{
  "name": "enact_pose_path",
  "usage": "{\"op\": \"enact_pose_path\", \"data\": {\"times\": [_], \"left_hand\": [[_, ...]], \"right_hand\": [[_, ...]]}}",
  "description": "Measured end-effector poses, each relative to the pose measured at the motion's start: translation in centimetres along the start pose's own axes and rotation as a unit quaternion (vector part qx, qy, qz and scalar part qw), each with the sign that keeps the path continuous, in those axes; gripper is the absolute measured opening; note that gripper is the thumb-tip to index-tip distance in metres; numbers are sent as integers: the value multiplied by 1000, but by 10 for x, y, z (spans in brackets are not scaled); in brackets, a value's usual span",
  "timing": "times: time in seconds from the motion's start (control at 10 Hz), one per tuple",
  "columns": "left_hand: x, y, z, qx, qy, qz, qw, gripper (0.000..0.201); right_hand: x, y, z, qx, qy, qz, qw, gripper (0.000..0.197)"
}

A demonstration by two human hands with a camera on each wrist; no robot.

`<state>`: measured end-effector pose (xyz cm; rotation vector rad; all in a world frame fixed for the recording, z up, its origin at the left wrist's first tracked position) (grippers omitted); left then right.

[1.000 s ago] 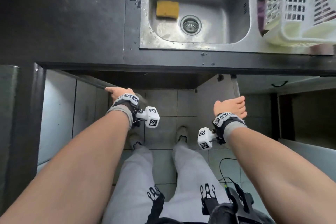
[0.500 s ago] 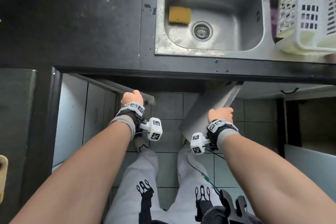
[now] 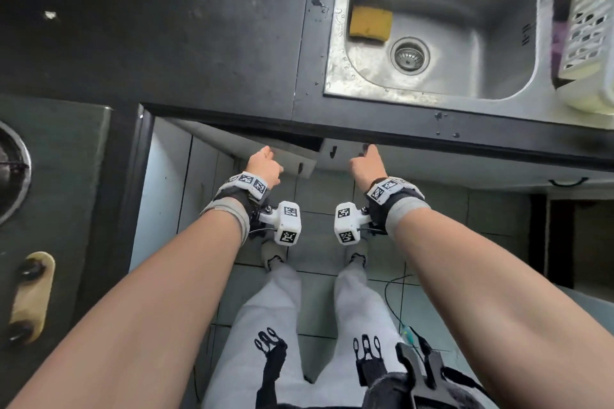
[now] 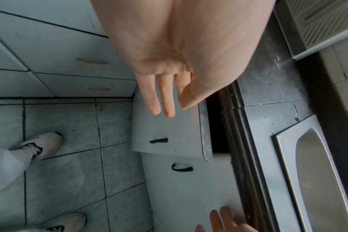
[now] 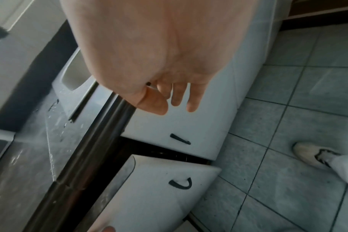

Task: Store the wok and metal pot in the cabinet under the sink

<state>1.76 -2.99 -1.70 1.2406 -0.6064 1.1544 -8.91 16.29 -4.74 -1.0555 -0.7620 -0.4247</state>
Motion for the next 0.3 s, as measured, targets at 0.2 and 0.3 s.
{"op": "enact_pose_path", "data": {"times": [0.2, 0.3], "left_hand": [[-2, 15, -10, 51, -30, -36, 998, 73], [-1, 26, -13, 52, -31, -33, 998, 67]], "right_hand": [[2, 22, -2, 19, -17, -7, 1000, 77], [-9, 5, 2, 38, -19, 18, 999, 69]]}}
Point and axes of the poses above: each hand's wrist, its own x-axis away from the middle knuckle, its own z-axis out of the back of the hand, y = z × x, the point moved 5 cm from there along -x, towards the middle knuckle, and after that the axes turned 15 degrees about -x, right-handed, at the moved point
